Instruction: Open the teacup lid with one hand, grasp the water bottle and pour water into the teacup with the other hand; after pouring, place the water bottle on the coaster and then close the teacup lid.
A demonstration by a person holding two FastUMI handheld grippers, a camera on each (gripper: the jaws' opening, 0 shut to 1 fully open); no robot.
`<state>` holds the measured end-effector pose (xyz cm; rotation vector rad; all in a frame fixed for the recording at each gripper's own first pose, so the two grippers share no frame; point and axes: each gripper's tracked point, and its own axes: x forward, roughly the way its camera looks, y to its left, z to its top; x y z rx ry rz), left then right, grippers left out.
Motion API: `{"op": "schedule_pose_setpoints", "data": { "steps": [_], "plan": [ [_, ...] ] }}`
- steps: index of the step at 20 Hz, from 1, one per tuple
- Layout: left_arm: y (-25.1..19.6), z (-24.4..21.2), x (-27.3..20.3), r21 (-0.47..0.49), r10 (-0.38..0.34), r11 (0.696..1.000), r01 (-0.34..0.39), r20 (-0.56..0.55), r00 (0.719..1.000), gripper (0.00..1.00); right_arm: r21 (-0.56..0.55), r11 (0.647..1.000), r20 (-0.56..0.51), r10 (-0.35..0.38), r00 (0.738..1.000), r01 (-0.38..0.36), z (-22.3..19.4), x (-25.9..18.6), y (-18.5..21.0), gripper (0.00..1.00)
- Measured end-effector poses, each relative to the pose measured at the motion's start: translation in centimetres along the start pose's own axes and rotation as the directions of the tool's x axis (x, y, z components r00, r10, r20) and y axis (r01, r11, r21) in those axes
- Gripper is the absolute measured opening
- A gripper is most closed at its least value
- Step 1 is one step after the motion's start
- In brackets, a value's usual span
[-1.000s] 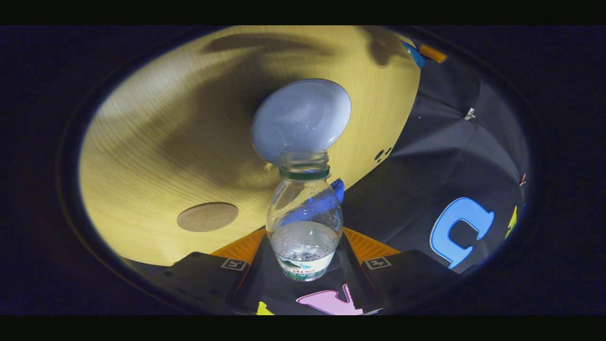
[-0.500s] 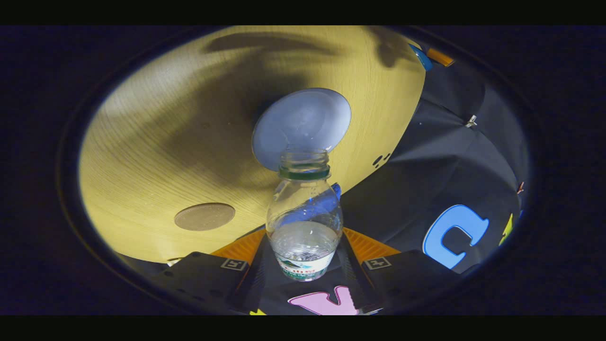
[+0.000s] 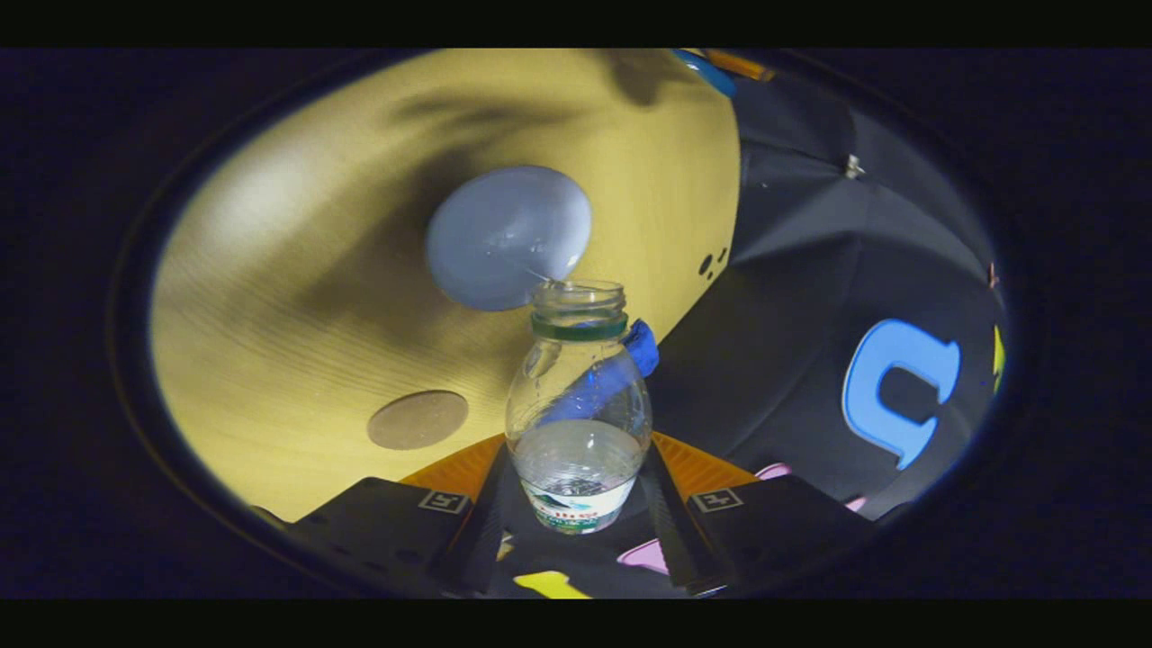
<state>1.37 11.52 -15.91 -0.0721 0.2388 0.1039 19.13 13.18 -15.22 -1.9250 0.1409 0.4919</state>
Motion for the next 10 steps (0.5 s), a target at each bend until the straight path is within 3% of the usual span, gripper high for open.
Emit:
{"op": "schedule_pose_setpoints", "data": {
  "steps": [1,2,4,5,6,10],
  "plan": [
    [-0.1,0.5,0.1,-0.004,-0.003,1.000,0.003,0.006,1.000,0.25,0.087,0.996,-0.005,0.018,1.000,-0.018,-0.3,0.1,-0.2,0.71],
    [-0.4,0.9,0.1,-0.010,-0.004,1.000,0.004,0.010,1.000,0.25,0.173,0.984,-0.009,0.040,0.999,-0.037,-1.1,0.5,0.0,0.74],
    [-0.6,1.7,0.3,-0.013,-0.001,1.000,0.001,0.015,1.000,0.25,0.369,0.926,-0.007,0.090,0.996,-0.081,-1.9,1.1,0.3,0.71],
    [-0.7,2.2,0.2,-0.012,0.000,1.000,0.000,0.018,1.000,0.25,0.475,0.875,-0.004,0.111,0.994,-0.095,-2.4,1.2,0.4,0.77],
    [-0.8,2.6,0.3,-0.005,-0.001,1.000,0.001,0.021,1.000,0.29,0.568,0.817,-0.008,0.125,0.992,-0.099,-3.0,1.2,0.4,0.75],
    [-2.1,4.0,0.5,0.010,-0.009,1.000,0.008,0.017,1.000,0.25,0.856,0.511,0.007,0.139,0.990,-0.078,-5.8,0.7,-1.5,0.75]
  ]
}}
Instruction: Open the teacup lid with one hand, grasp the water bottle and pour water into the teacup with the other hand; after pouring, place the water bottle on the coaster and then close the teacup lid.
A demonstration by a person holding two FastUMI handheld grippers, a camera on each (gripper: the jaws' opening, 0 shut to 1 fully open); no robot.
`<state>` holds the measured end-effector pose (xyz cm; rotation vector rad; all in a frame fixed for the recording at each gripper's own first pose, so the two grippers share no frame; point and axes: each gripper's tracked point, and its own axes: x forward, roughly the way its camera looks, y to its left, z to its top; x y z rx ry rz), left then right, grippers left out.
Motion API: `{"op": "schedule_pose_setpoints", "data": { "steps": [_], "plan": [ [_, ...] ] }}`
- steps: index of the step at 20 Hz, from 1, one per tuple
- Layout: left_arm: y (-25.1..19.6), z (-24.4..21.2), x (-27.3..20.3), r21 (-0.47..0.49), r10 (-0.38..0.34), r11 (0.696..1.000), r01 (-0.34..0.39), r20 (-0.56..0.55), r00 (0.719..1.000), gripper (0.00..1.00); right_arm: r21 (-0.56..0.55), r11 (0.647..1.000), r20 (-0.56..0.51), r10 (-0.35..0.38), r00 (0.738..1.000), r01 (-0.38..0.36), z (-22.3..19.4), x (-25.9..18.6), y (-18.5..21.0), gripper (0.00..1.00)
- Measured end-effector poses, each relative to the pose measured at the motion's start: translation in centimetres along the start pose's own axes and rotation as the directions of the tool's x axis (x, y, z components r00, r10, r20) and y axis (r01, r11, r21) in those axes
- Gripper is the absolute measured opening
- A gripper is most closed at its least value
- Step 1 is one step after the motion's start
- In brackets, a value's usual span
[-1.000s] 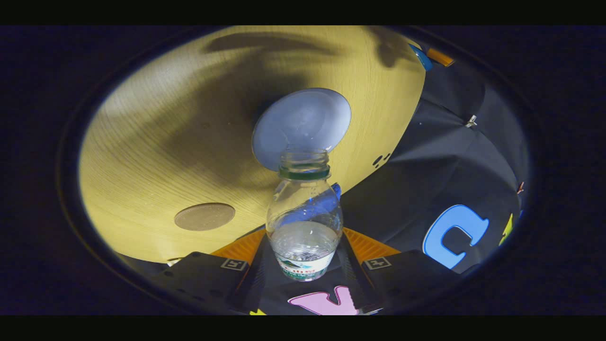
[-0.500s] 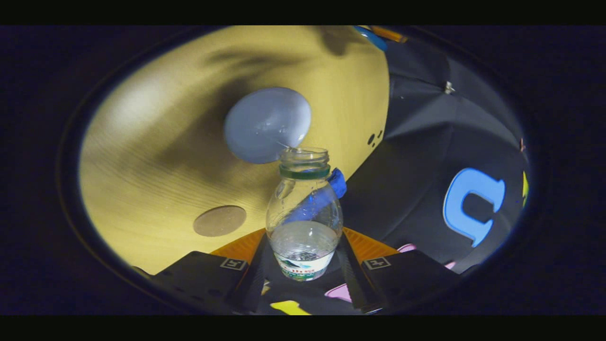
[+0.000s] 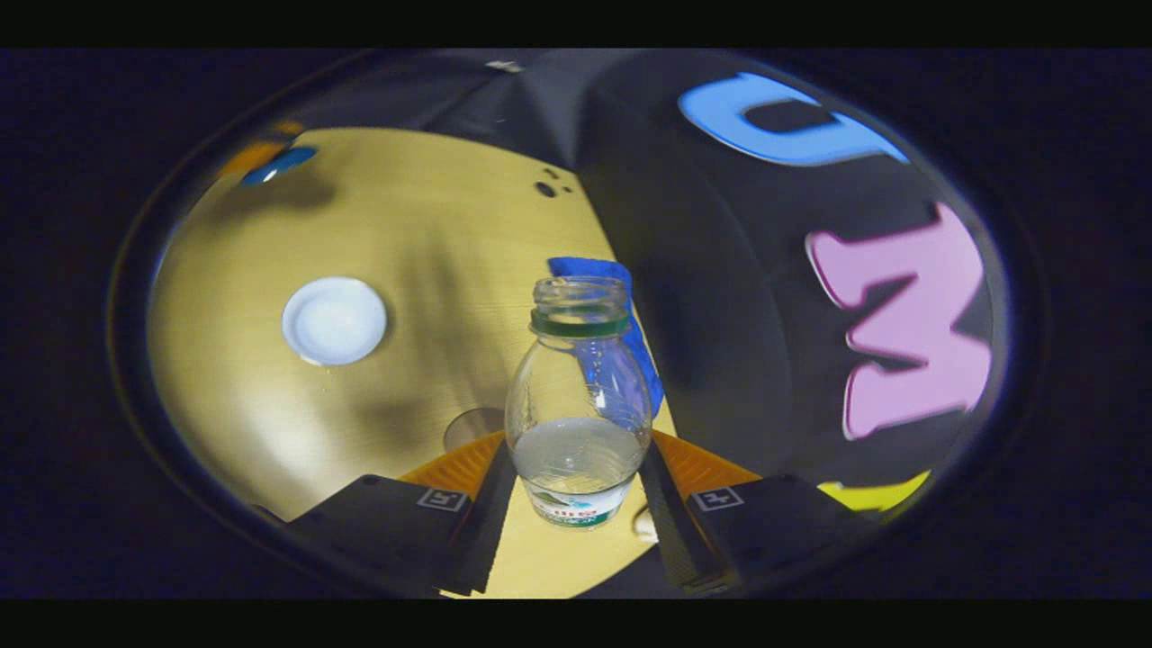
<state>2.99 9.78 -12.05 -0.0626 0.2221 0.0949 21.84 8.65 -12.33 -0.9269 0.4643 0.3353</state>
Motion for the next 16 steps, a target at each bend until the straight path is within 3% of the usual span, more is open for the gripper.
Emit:
{"op": "schedule_pose_setpoints", "data": {
  "steps": [3,5,7,9,12,13,14,16],
  "plan": [
    [-1.1,1.5,0.4,-0.020,-0.007,1.000,0.007,0.006,1.000,0.25,0.274,0.960,0.038,0.041,0.998,-0.050,-0.7,0.1,-1.9,0.75],
    [-1.8,2.4,0.7,-0.015,-0.012,1.000,0.012,0.013,1.000,0.25,0.440,0.893,0.105,0.051,0.993,-0.093,-0.8,-0.1,-3.0,0.75],
    [-2.8,3.3,1.2,-0.019,-0.019,1.000,0.020,0.020,1.000,0.25,0.580,0.800,0.188,0.054,0.981,-0.155,-1.2,-0.5,-4.0,0.75],
    [-3.5,4.1,1.8,-0.051,-0.021,0.998,0.023,0.029,0.999,0.28,0.659,0.732,0.260,-0.005,0.966,-0.173,-1.9,-0.4,-4.6,0.75],
    [-4.1,4.5,2.9,-0.063,-0.010,0.998,0.013,0.055,0.998,0.25,0.716,0.680,0.324,-0.120,0.939,-0.160,-2.6,-0.6,-4.2,0.75],
    [-4.4,4.4,3.2,-0.056,-0.004,0.998,0.007,0.060,0.998,0.24,0.735,0.658,0.336,-0.139,0.932,-0.167,-2.9,0.0,-4.0,0.74],
    [-4.5,4.1,3.6,-0.047,0.002,0.999,0.001,0.058,0.998,0.31,0.749,0.640,0.339,-0.146,0.929,-0.173,-3.2,0.8,-3.7,0.74],
    [-4.6,3.2,4.1,-0.042,0.011,0.999,-0.009,0.052,0.999,0.28,0.777,0.602,0.334,-0.144,0.931,-0.186,-4.1,2.4,-2.6,0.75]
  ]
}}
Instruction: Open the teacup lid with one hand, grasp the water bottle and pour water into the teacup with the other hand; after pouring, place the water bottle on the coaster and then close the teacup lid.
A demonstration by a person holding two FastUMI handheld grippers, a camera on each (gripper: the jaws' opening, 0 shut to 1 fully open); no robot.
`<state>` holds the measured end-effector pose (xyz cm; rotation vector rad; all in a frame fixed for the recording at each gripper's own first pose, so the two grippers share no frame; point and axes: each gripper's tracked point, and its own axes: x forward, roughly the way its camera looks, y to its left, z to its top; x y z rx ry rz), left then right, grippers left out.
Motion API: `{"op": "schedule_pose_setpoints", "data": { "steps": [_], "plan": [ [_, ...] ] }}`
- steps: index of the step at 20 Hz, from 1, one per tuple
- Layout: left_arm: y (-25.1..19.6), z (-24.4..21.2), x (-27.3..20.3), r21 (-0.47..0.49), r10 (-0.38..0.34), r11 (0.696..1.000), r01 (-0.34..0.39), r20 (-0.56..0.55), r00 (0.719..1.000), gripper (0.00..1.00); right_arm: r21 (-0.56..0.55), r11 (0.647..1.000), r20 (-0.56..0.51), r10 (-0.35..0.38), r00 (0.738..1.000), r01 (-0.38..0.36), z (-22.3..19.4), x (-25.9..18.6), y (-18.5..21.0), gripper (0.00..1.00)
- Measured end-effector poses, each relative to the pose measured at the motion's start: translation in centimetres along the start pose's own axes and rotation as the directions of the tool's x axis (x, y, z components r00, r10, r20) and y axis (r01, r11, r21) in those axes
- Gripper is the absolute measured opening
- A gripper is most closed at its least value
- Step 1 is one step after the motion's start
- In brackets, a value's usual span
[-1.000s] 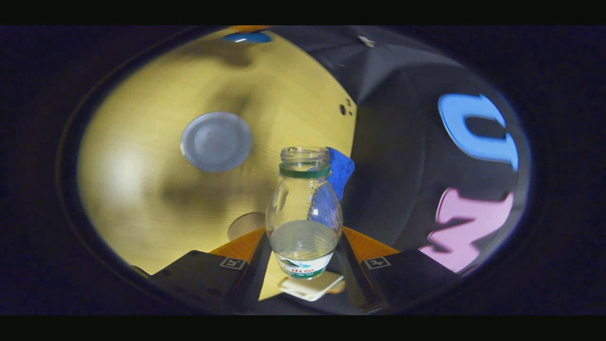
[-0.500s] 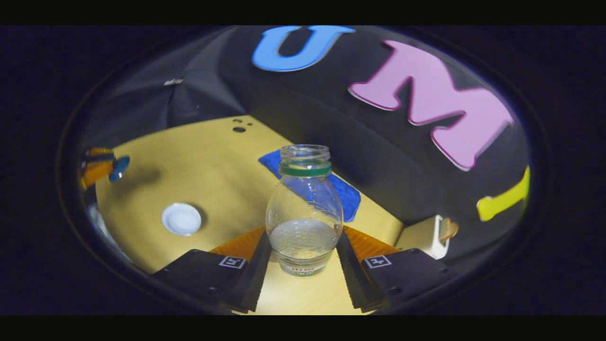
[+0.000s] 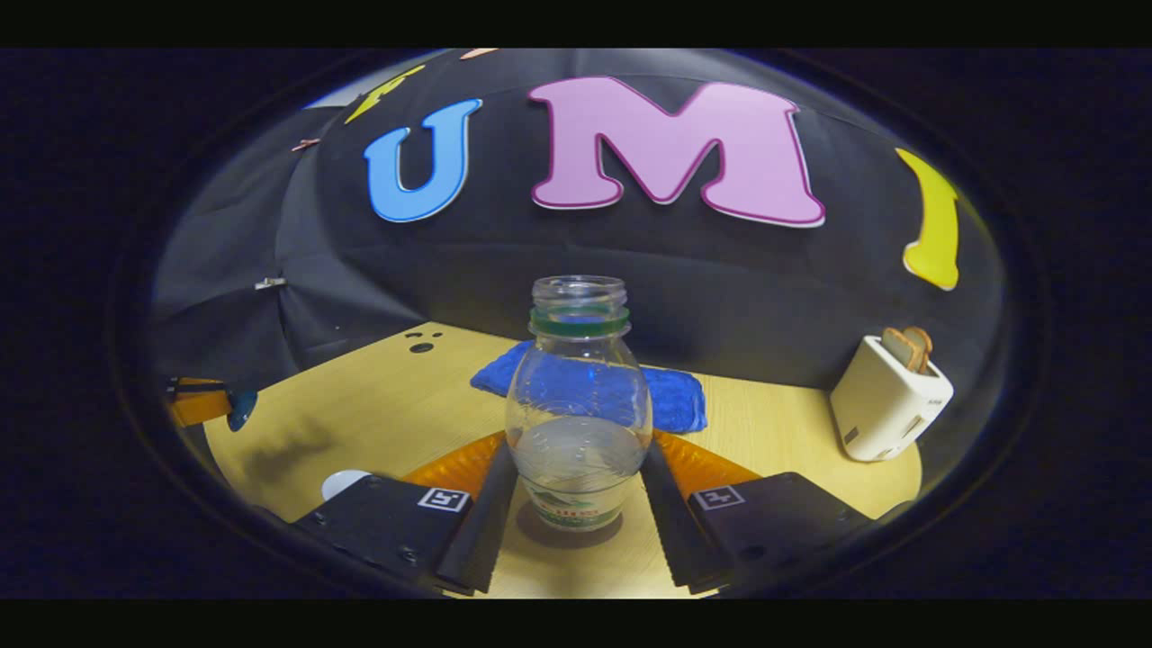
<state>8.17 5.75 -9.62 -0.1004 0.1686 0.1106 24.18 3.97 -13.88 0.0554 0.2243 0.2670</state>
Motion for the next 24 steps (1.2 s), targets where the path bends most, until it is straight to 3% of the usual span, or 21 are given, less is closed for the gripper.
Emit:
{"op": "schedule_pose_setpoints", "data": {
  "steps": [1,7,10,12,14,15,16,17,18,20,24],
  "plan": [
    [-0.3,-0.4,0.2,-0.006,0.001,1.000,-0.001,-0.006,1.000,0.24,0.011,1.000,-0.010,-0.003,1.000,0.003,-0.8,0.3,-0.2,0.74],
    [-2.6,-2.0,0.9,0.028,-0.024,0.999,0.025,-0.020,1.000,0.29,-0.026,1.000,0.020,0.001,1.000,0.000,-2.0,0.8,0.0,0.76],
    [-3.9,-2.0,1.0,0.030,-0.041,0.999,0.042,-0.018,0.999,0.25,-0.065,0.998,0.021,0.008,1.000,-0.006,-2.0,0.8,0.2,0.78],
    [-4.4,-1.8,1.2,0.039,-0.051,0.998,0.052,-0.011,0.999,0.30,-0.078,0.997,0.019,0.023,1.000,-0.022,-2.1,0.6,0.6,0.79],
    [-5.0,-1.6,1.4,0.046,-0.060,0.997,0.060,-0.008,0.998,0.29,-0.072,0.997,0.021,0.033,0.999,-0.032,-2.1,0.4,0.9,0.83],
    [-5.2,-1.5,1.4,0.047,-0.063,0.997,0.063,-0.008,0.998,0.29,-0.074,0.997,0.020,0.036,0.999,-0.035,-2.1,0.1,1.0,0.92],
    [-5.3,-1.4,1.5,0.047,-0.065,0.997,0.065,-0.007,0.998,0.32,-0.079,0.996,0.021,0.033,0.999,-0.031,-2.0,0.2,0.8,0.96],
    [-5.5,-1.4,1.6,0.046,-0.068,0.997,0.068,-0.007,0.998,0.29,-0.081,0.996,0.019,0.039,0.999,-0.037,-2.0,0.1,1.0,0.99],
    [-5.8,-1.4,1.8,0.045,-0.070,0.996,0.071,-0.007,0.997,0.25,-0.084,0.996,0.015,0.040,0.999,-0.039,-2.2,0.0,1.1,0.99],
    [-6.5,-1.4,2.4,0.042,-0.087,0.995,0.088,-0.013,0.996,0.29,-0.089,0.995,0.007,0.035,0.999,-0.034,-2.6,-0.5,0.9,0.97],
    [-7.9,-2.7,4.1,0.067,-0.115,0.991,0.119,-0.063,0.991,0.25,-0.076,0.997,-0.005,0.028,1.000,-0.028,-4.7,-3.2,0.3,0.99]
  ]
}}
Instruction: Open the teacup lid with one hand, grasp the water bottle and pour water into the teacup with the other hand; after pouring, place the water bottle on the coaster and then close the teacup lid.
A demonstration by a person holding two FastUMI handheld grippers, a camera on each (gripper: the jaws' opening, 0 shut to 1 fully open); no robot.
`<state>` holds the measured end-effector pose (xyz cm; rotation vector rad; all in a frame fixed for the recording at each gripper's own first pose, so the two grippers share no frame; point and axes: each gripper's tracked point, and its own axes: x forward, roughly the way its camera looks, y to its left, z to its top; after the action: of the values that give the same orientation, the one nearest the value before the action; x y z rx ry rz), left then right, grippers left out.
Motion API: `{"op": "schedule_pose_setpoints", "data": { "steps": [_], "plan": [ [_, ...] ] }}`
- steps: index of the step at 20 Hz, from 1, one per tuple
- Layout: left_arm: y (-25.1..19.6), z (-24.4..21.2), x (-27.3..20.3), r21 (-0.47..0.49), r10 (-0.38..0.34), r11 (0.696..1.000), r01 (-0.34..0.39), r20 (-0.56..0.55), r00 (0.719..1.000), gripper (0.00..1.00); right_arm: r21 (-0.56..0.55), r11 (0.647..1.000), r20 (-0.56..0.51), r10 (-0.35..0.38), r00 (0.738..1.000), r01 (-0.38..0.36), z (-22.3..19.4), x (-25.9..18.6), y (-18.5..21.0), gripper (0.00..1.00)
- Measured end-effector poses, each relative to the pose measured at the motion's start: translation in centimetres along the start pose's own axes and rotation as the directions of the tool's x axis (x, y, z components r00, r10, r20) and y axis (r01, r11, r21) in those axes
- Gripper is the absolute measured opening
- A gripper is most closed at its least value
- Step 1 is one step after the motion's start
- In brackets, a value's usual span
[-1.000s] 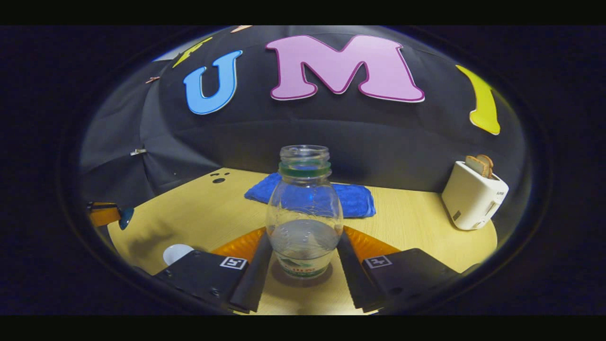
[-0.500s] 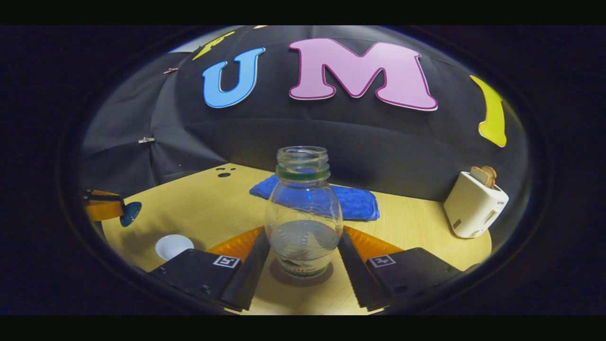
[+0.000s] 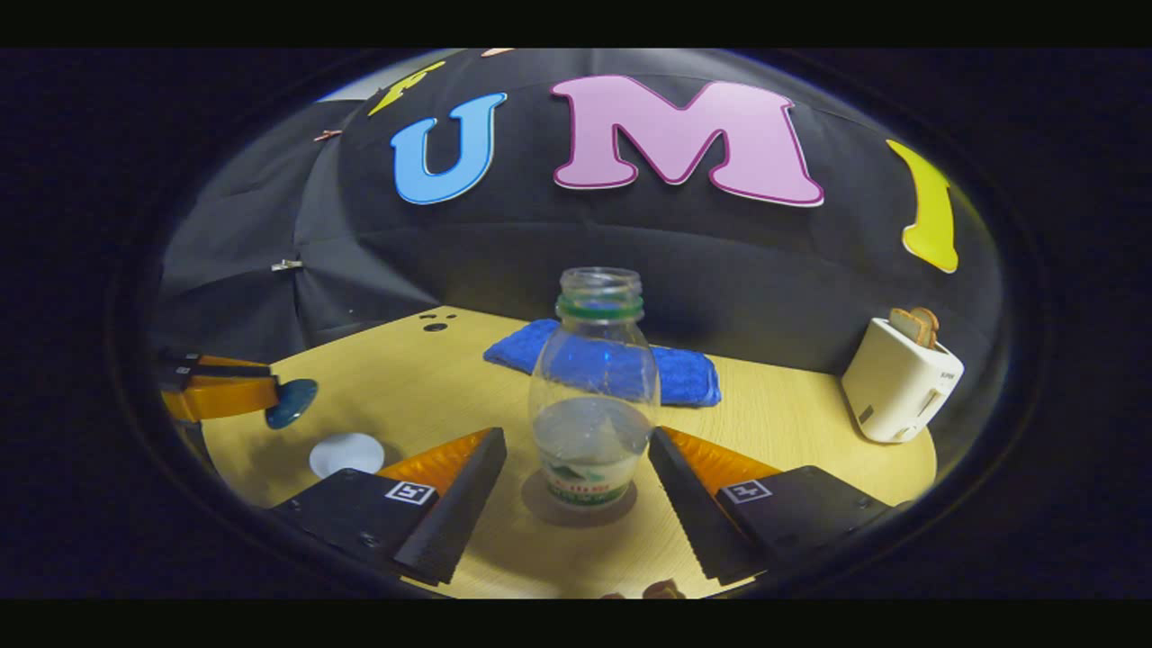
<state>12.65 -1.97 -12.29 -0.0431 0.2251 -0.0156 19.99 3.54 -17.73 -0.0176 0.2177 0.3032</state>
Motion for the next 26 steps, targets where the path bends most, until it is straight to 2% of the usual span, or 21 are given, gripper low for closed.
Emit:
{"op": "schedule_pose_setpoints", "data": {
  "steps": [1,3,7,9,11,12,13,15,16,22,23,26],
  "plan": [
    [-0.3,-0.6,0.4,0.014,-0.004,1.000,0.004,-0.023,1.000,0.25,-0.009,1.000,-0.010,-0.008,1.000,0.008,-0.7,-0.9,-0.3,0.96],
    [-0.4,-1.8,1.2,0.038,-0.004,0.999,0.007,-0.064,0.998,0.28,-0.024,1.000,-0.028,-0.014,1.000,0.014,-2.0,-2.7,-0.4,0.99],
    [-1.4,-3.8,2.3,0.069,-0.022,0.997,0.031,-0.123,0.992,0.29,-0.064,0.997,-0.092,0.027,0.995,-0.033,-4.8,-6.6,1.3,0.99],
    [-1.7,-4.9,2.6,0.099,-0.027,0.994,0.043,-0.156,0.987,0.25,-0.051,0.998,-0.104,0.033,0.994,-0.038,-5.5,-8.0,2.0,0.99],
    [-1.8,-5.4,2.9,0.128,-0.025,0.991,0.047,-0.171,0.985,0.29,-0.017,0.999,-0.113,0.046,0.993,-0.048,-6.0,-8.9,2.9,0.99],
    [-2.0,-5.6,3.0,0.130,-0.029,0.990,0.052,-0.179,0.983,0.25,-0.008,0.999,-0.114,0.051,0.992,-0.052,-6.0,-9.1,3.2,0.99],
    [-2.0,-5.6,2.9,0.134,-0.023,0.990,0.048,-0.178,0.984,0.29,-0.006,0.999,-0.115,0.049,0.992,-0.050,-6.0,-9.3,3.2,0.97],
    [-1.9,-5.7,3.1,0.140,-0.019,0.989,0.044,-0.176,0.984,0.27,0.000,0.999,-0.121,0.042,0.992,-0.042,-6.3,-9.5,3.1,0.99],
    [-1.8,-5.6,3.2,0.142,-0.016,0.989,0.042,-0.175,0.985,0.31,0.009,0.999,-0.124,0.035,0.992,-0.034,-6.4,-9.5,2.8,0.99],
    [-1.8,-5.0,2.4,0.159,-0.014,0.986,0.041,-0.168,0.986,0.39,0.082,0.996,-0.135,-0.017,0.991,0.028,-6.1,-10.0,1.5,0.97],
    [-1.8,-4.7,2.1,0.155,-0.015,0.987,0.040,-0.161,0.987,0.52,0.087,0.995,-0.139,-0.027,0.990,0.039,-6.0,-10.3,1.3,0.96],
    [-1.6,-2.8,0.5,0.137,-0.022,0.990,0.039,-0.126,0.992,0.71,0.102,0.992,-0.135,-0.060,0.989,0.074,-5.0,-11.4,0.8,0.97]
  ]
}}
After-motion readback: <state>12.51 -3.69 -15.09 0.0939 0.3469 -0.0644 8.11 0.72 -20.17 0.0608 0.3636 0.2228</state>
